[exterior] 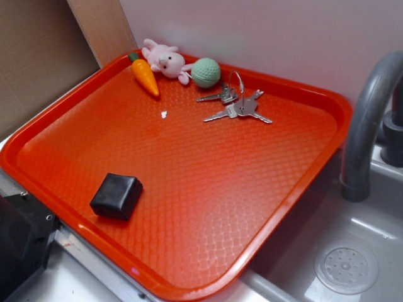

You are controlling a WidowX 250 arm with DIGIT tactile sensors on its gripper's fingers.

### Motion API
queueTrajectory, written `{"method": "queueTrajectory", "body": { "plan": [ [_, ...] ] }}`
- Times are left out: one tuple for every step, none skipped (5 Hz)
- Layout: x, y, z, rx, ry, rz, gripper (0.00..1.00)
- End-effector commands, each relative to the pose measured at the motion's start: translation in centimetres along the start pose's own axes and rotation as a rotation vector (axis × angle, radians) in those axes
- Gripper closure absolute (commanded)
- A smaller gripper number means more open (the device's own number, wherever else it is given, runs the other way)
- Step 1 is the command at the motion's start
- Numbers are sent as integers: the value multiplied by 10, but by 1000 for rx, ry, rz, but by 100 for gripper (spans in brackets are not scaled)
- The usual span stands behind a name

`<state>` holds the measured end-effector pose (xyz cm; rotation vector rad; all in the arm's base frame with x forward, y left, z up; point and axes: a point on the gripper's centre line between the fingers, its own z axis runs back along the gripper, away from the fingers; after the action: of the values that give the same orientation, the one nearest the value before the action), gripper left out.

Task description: Grab the green ball.

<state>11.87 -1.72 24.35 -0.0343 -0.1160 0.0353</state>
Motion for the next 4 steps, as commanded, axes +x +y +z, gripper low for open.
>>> {"method": "queueTrajectory", "body": {
  "plan": [
    [0, 0, 0, 0, 0, 0, 0],
    [45, -17, -45, 52, -36, 75, 0],
    [99, -17, -75, 158, -239, 221, 0],
    [146, 9, -117, 133, -240, 289, 0]
  ]
}}
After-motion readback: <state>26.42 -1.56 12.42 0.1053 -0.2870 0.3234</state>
